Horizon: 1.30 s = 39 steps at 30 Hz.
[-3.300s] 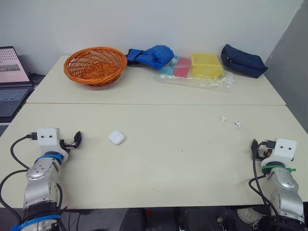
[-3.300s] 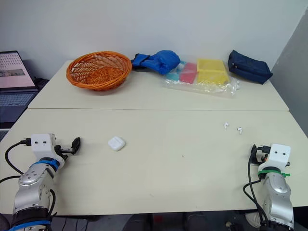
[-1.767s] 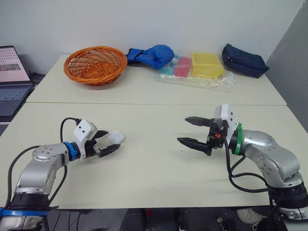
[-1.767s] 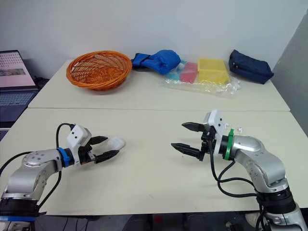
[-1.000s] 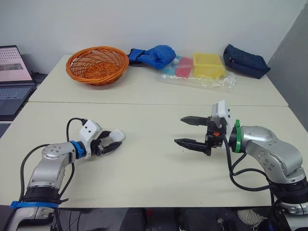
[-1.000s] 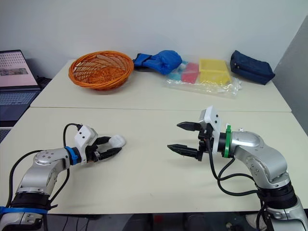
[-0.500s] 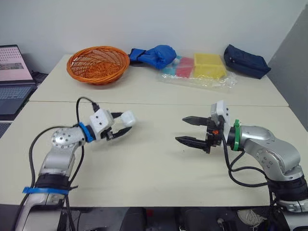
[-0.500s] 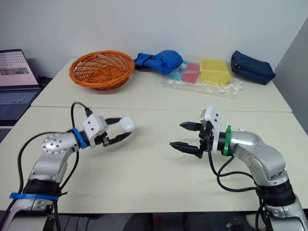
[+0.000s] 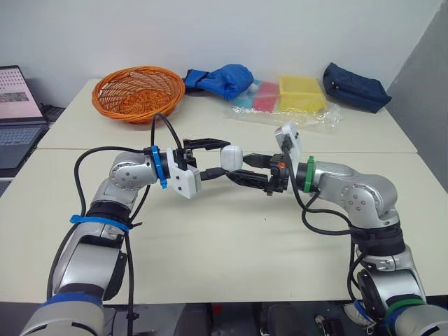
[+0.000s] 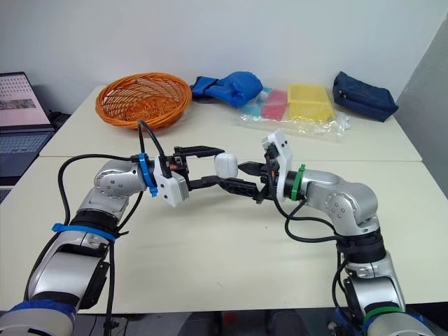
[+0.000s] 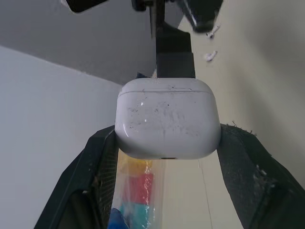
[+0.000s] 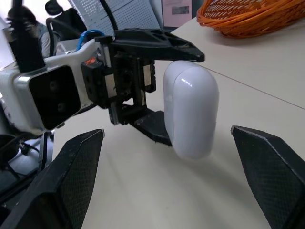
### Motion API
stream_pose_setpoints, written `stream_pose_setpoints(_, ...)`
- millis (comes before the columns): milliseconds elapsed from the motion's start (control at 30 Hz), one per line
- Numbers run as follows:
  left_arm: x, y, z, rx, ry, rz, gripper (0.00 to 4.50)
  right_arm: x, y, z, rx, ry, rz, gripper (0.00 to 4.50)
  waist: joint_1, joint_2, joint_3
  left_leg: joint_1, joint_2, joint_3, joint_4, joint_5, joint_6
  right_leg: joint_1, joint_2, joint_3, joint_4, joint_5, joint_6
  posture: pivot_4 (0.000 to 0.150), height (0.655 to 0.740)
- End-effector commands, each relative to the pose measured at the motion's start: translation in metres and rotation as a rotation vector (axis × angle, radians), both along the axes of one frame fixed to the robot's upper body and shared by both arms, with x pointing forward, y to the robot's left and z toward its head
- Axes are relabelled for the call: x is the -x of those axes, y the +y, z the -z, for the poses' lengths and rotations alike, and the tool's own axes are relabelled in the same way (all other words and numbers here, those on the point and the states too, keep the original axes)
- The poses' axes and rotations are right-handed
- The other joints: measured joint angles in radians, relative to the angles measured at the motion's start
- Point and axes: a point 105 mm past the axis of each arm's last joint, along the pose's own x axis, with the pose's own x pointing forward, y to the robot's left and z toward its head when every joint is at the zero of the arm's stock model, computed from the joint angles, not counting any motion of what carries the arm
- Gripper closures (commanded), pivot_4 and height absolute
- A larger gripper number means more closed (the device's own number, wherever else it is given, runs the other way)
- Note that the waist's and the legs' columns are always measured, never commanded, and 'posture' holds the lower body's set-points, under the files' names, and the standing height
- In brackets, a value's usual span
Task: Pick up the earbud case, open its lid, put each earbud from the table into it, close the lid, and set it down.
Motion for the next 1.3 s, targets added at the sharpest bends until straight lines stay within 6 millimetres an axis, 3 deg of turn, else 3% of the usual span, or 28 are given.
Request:
stream_pose_setpoints(33, 0.002, -0.006, -0.016, 0.042, -0.069, 0.035, 1.77, -0.002, -0.001, -0.012, -0.021, -0.031, 0.021, 0.00, 0.000, 0.000, 0.000, 0.000, 0.000, 0.000, 0.000, 0.000, 0.000, 0.000, 0.000, 0.000, 0.000, 0.000, 0.000, 0.150, 0.7400)
stream_pose_setpoints(267, 0.004, -0.007, -0.016, 0.041, -0.081, 0.049, 1.77, -0.006, 0.003, -0.015, -0.083, 0.020, 0.036, 0.00, 0.000, 0.000, 0.000, -0.001, 0.000, 0.000, 0.003, 0.000, 0.000, 0.000, 0.001, 0.000, 0.001, 0.000, 0.001, 0.150, 0.7400)
stream_pose_setpoints(300, 0.004, -0.007, -0.015, 0.037, -0.080, 0.049, 1.77, -0.007, 0.004, -0.015, -0.080, 0.024, 0.036, 0.18, 0.000, 0.000, 0.000, -0.001, 0.000, 0.000, 0.003, 0.000, 0.000, 0.000, 0.001, 0.000, 0.001, -0.001, 0.002, 0.150, 0.7400)
stream_pose_setpoints(367, 0.004, -0.006, -0.014, 0.035, -0.079, 0.047, 1.77, -0.008, 0.004, -0.013, -0.071, 0.026, 0.040, 0.61, 0.000, 0.000, 0.000, 0.000, 0.000, 0.000, 0.003, 0.000, 0.000, 0.000, 0.002, 0.000, 0.001, -0.001, 0.002, 0.150, 0.7400)
stream_pose_setpoints(600, 0.006, -0.009, -0.014, 0.035, -0.087, 0.065, 1.77, -0.009, 0.006, -0.012, -0.061, 0.032, 0.035, 3.13, 0.000, 0.000, 0.000, -0.001, 0.000, 0.000, 0.004, 0.000, 0.000, 0.000, 0.002, 0.000, 0.001, -0.001, 0.002, 0.150, 0.7400)
stream_pose_setpoints(667, 0.006, -0.009, -0.015, 0.036, -0.089, 0.065, 1.77, -0.009, 0.005, -0.011, -0.050, 0.028, 0.034, 3.62, 0.000, 0.000, 0.000, -0.001, 0.000, 0.000, 0.004, 0.000, 0.000, 0.000, 0.002, 0.000, 0.001, -0.001, 0.002, 0.150, 0.7400)
stream_pose_setpoints(900, 0.008, -0.009, -0.015, 0.047, -0.091, 0.071, 1.77, -0.009, 0.004, -0.010, -0.031, 0.015, 0.032, 3.62, 0.000, 0.000, 0.000, -0.001, 0.000, 0.000, 0.004, 0.000, 0.000, 0.000, 0.002, 0.000, 0.001, -0.001, 0.002, 0.150, 0.7400)
stream_pose_setpoints(967, 0.010, -0.010, -0.016, 0.072, -0.065, 0.082, 1.03, -0.011, 0.002, -0.012, -0.039, 0.003, 0.046, 3.62, 0.000, 0.000, 0.000, -0.001, 0.000, 0.000, 0.004, 0.000, 0.000, 0.000, 0.002, 0.000, 0.001, -0.001, 0.002, 0.150, 0.7400)
stream_pose_setpoints(1100, 0.005, -0.003, -0.016, 0.027, 0.141, 0.052, 0.00, -0.017, -0.006, -0.013, 0.006, -0.067, 0.095, 3.63, -0.002, 0.000, 0.000, -0.001, 0.001, 0.000, 0.004, 0.000, 0.000, 0.000, 0.002, 0.000, 0.001, -0.001, 0.002, 0.150, 0.7400)
stream_pose_setpoints(1300, -0.002, 0.009, -0.030, -0.123, 0.503, -0.004, 0.00, -0.027, -0.017, -0.001, 0.187, -0.225, 0.157, 3.63, -0.003, 0.000, 0.000, -0.001, 0.001, -0.001, 0.004, 0.000, 0.000, 0.000, 0.004, 0.000, 0.001, -0.002, 0.004, 0.150, 0.7400)
